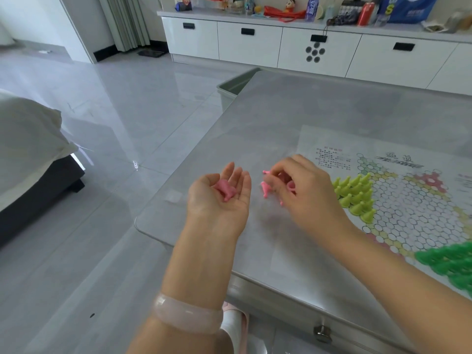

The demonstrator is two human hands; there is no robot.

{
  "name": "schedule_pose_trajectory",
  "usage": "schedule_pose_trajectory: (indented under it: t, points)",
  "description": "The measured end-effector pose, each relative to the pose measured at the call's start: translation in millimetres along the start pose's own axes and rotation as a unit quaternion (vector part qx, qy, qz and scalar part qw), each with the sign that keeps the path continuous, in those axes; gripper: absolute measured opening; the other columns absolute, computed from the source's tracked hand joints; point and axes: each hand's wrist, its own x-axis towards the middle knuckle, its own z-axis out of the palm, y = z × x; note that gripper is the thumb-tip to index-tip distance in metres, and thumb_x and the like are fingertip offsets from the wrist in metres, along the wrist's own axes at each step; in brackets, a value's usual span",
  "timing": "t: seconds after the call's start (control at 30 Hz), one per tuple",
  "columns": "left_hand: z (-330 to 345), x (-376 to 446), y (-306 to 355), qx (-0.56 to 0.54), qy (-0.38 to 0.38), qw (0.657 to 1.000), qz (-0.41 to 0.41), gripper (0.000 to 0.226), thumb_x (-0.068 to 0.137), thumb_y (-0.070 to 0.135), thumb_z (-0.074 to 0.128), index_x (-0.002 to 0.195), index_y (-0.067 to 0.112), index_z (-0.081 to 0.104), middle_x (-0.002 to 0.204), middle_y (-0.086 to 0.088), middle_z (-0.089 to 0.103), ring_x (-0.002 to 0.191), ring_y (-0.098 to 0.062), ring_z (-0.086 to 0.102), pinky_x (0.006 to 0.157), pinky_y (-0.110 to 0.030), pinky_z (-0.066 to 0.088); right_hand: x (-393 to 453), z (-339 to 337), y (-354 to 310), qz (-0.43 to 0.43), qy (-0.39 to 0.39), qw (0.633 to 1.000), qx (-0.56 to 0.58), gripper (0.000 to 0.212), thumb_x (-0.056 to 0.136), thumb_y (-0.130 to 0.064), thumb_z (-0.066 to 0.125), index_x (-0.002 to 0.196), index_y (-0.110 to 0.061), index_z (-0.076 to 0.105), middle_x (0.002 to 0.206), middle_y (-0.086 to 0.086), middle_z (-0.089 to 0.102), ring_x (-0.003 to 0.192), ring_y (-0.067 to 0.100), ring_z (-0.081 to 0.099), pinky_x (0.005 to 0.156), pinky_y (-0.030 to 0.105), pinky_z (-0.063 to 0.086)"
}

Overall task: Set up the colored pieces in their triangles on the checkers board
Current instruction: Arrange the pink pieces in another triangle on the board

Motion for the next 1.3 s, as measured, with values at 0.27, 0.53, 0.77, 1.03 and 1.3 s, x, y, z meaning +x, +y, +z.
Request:
schedule_pose_trajectory:
  t: [0.27,0.53,0.77,1.03,1.3]
  points:
    - [5.6,-16.1,-28.9,-0.024,-0.092,0.974,-0.205,0.021,0.089,0.009,0.042,0.076,0.010,0.059,0.066,-0.001,0.064,0.056,-0.016,0.063,0.041,-0.024,0.053,14.0,3.5,-37.8,-0.052,-0.063,0.995,0.055,0.017,0.085,-0.028,0.057,0.081,-0.012,0.060,0.074,-0.007,0.046,0.068,0.004,0.044,0.064,0.020,0.038]
    - [9.5,-5.8,-31.7,-0.044,-0.038,0.983,-0.172,0.040,0.088,0.009,0.035,0.056,0.002,0.057,0.057,-0.010,0.058,0.056,-0.022,0.061,0.057,-0.026,0.052,9.3,-2.3,-25.2,-0.030,-0.117,0.991,0.051,0.008,0.085,-0.019,0.058,0.081,-0.014,0.063,0.076,-0.002,0.057,0.073,0.011,0.049,0.067,0.025,0.039]
    - [5.3,-3.3,-30.0,-0.039,-0.029,0.985,-0.166,0.034,0.088,0.014,0.037,0.067,-0.001,0.060,0.060,-0.015,0.062,0.058,-0.024,0.062,0.051,-0.027,0.054,9.4,-17.4,-26.6,-0.033,-0.126,0.989,0.075,0.016,0.087,-0.022,0.054,0.083,-0.013,0.067,0.079,0.002,0.063,0.078,0.013,0.054,0.073,0.023,0.041]
    - [5.4,-4.1,-26.2,-0.082,-0.047,0.987,-0.132,0.038,0.092,0.018,0.034,0.093,-0.009,0.061,0.086,-0.025,0.064,0.078,-0.034,0.061,0.072,-0.040,0.051,9.2,-47.9,-10.2,-0.011,-0.081,0.996,0.022,0.009,0.084,-0.013,0.060,0.085,-0.014,0.069,0.080,0.001,0.064,0.075,0.009,0.055,0.072,0.024,0.045]
    - [4.0,-5.6,-27.1,-0.022,-0.030,0.992,-0.123,0.036,0.090,0.017,0.034,0.085,-0.001,0.065,0.077,-0.017,0.067,0.044,-0.026,0.063,0.044,-0.022,0.051,-6.5,-36.4,-18.6,-0.071,-0.173,0.981,-0.054,0.020,0.078,-0.035,0.067,0.089,-0.017,0.066,0.078,-0.008,0.053,0.070,0.005,0.041,0.066,0.023,0.036]
